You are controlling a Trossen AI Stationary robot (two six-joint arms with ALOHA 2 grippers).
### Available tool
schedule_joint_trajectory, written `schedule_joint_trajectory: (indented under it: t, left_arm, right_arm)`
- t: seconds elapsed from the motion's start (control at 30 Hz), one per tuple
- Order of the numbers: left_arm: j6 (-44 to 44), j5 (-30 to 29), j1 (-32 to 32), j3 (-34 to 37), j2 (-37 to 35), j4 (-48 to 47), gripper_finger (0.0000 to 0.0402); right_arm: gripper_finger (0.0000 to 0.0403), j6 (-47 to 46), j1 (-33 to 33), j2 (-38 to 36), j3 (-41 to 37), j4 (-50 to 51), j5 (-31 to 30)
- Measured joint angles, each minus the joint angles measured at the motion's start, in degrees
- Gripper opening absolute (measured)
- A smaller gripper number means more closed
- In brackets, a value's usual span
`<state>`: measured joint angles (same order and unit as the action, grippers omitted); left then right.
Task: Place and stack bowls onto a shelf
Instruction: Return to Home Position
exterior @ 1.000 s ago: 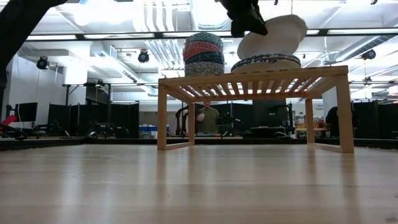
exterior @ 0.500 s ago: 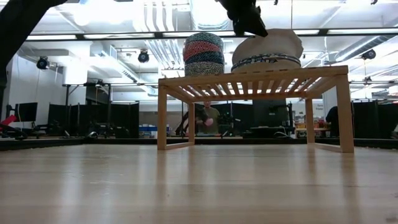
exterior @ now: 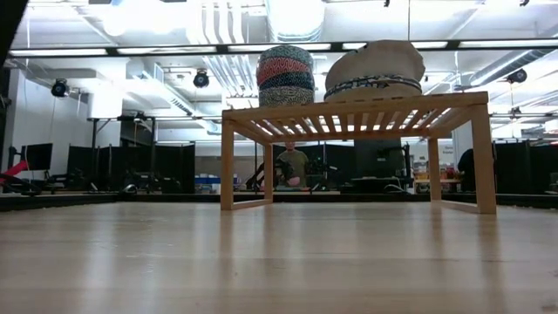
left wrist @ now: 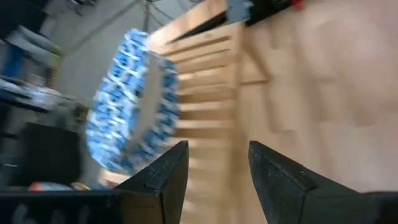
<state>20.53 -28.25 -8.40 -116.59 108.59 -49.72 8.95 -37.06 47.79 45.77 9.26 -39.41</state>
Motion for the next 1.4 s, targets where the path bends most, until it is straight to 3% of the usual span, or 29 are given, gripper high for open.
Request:
schedule_joint_trajectory:
  t: [0.13, 0.37, 0.53, 0.7, 0.9, 1.4]
  left_arm:
    - [-7.12, 1.12, -4.13, 6.35, -5.06, -0.71, 0.0144]
    - [-13.02, -2.13, -12.57, 27.50, -16.33, 14.84, 0.0138]
    - [-18.15, -6.22, -17.93, 41.84, -23.70, 25.29, 0.0138]
    - [-20.06, -12.45, -22.37, 50.99, -29.95, 33.52, 0.0138]
    - [-20.39, -16.73, -24.41, 56.73, -34.37, 37.80, 0.0138]
    - [-20.01, -16.85, -24.44, 57.55, -33.81, 38.26, 0.0138]
  right_arm:
    - [0.0009, -0.13, 8.41, 0.80, -0.80, -3.50, 2.36]
    - [0.0009, -2.97, 19.86, 3.96, -2.90, -8.40, 1.78]
    - [0.0009, 1.08, 23.69, 6.42, -6.34, -20.91, 1.81]
    - [0.0009, 6.79, 24.07, 6.08, -6.66, -29.30, 0.75]
    - [0.0009, 9.92, 25.32, 5.55, -7.70, -30.72, -12.85]
    - [0.0009, -1.04, 30.69, 5.66, -14.53, -30.47, -13.14]
